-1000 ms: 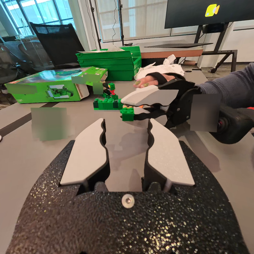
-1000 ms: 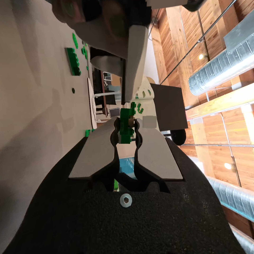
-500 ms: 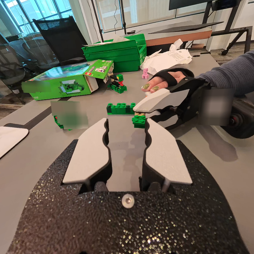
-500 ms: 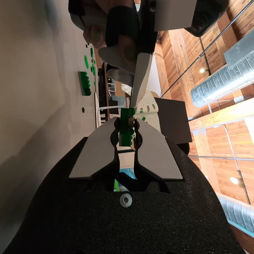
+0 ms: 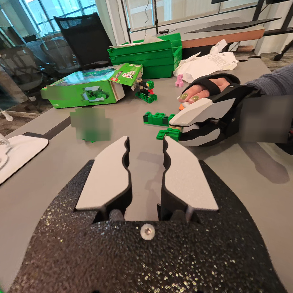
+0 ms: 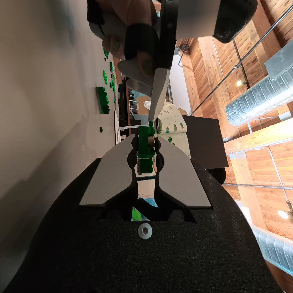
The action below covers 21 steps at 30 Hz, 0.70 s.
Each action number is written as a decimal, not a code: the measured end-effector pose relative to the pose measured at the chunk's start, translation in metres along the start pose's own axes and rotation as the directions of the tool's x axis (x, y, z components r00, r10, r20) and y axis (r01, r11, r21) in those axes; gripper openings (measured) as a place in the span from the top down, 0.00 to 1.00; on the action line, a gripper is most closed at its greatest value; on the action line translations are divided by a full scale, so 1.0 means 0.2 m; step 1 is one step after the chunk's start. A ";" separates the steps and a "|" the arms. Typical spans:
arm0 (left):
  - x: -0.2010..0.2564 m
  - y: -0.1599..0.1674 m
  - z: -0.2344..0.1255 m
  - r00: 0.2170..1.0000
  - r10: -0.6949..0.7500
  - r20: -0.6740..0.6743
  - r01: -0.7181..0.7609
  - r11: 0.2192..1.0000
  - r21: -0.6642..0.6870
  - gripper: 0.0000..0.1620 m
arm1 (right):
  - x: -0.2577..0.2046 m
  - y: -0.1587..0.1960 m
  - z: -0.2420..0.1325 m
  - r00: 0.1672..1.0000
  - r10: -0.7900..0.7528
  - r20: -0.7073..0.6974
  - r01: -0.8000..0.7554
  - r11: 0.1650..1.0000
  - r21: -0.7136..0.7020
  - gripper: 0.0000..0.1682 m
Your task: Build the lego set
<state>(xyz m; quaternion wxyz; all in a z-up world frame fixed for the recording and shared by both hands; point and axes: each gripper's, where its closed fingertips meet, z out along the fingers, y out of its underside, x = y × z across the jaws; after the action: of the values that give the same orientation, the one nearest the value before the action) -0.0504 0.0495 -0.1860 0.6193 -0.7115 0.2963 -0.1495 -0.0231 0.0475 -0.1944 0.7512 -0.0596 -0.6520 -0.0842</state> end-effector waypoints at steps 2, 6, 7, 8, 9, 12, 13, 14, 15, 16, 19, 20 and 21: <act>0.05 -0.01 0.00 0.998 0.010 -0.066 -0.009 1.000 0.022 0.76 | 0.00 0.00 0.00 1.000 0.005 0.001 -0.005 1.000 0.002 0.89; 0.10 0.00 0.00 0.991 0.043 -0.125 -0.043 0.999 0.001 0.86 | -0.01 -0.02 -0.01 1.000 0.002 0.014 -0.002 1.000 0.026 0.89; 0.11 0.01 0.01 0.990 0.054 -0.132 -0.055 0.998 -0.005 0.87 | -0.01 -0.03 -0.01 1.000 0.002 0.017 -0.002 0.999 0.032 0.89; 0.12 0.01 0.01 0.988 0.063 -0.142 -0.064 0.998 -0.006 0.90 | -0.02 -0.04 -0.01 1.000 0.003 0.020 -0.004 0.999 0.039 0.89; 0.14 0.01 0.01 0.985 0.070 -0.155 -0.072 0.997 -0.006 0.92 | -0.02 -0.04 -0.02 1.000 0.003 0.023 -0.004 0.999 0.046 0.89; 0.14 0.02 0.01 0.984 0.074 -0.164 -0.077 0.997 -0.015 0.95 | -0.03 -0.06 -0.02 0.999 0.001 0.033 -0.003 0.998 0.063 0.89; 0.14 0.02 0.01 0.983 0.069 -0.171 -0.073 0.997 -0.017 0.95 | -0.03 -0.06 -0.02 0.999 0.000 0.035 -0.002 0.998 0.065 0.89; 0.14 0.02 0.00 0.982 0.064 -0.176 -0.068 0.998 -0.018 0.95 | -0.03 -0.06 -0.02 0.999 -0.001 0.036 -0.002 0.998 0.065 0.89; 0.15 0.02 0.00 0.982 0.061 -0.181 -0.066 0.998 -0.019 0.95 | -0.03 -0.06 -0.02 0.999 0.000 0.037 -0.003 0.998 0.065 0.89; 0.15 0.02 0.00 0.981 0.063 -0.184 -0.067 0.998 -0.019 0.95 | -0.03 -0.06 -0.02 0.999 0.004 0.038 -0.006 0.998 0.064 0.89; 0.14 0.03 0.00 0.982 0.068 -0.176 -0.073 0.997 -0.027 0.96 | -0.04 -0.04 -0.02 0.998 0.037 0.052 -0.040 0.998 0.047 0.89; 0.14 0.03 0.00 0.983 0.066 -0.170 -0.072 0.997 -0.032 0.96 | -0.05 -0.04 -0.01 0.997 0.052 0.061 -0.054 0.998 0.036 0.89; 0.13 0.03 0.01 0.985 0.061 -0.161 -0.068 0.997 -0.037 0.96 | -0.05 -0.03 -0.01 0.995 0.065 0.069 -0.067 0.997 0.023 0.88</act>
<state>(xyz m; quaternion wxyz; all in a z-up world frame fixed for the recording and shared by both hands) -0.0304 0.0341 -0.1971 0.5829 -0.7001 0.3711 -0.1799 -0.0240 0.0423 -0.2047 0.7316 -0.0744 -0.6759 -0.0489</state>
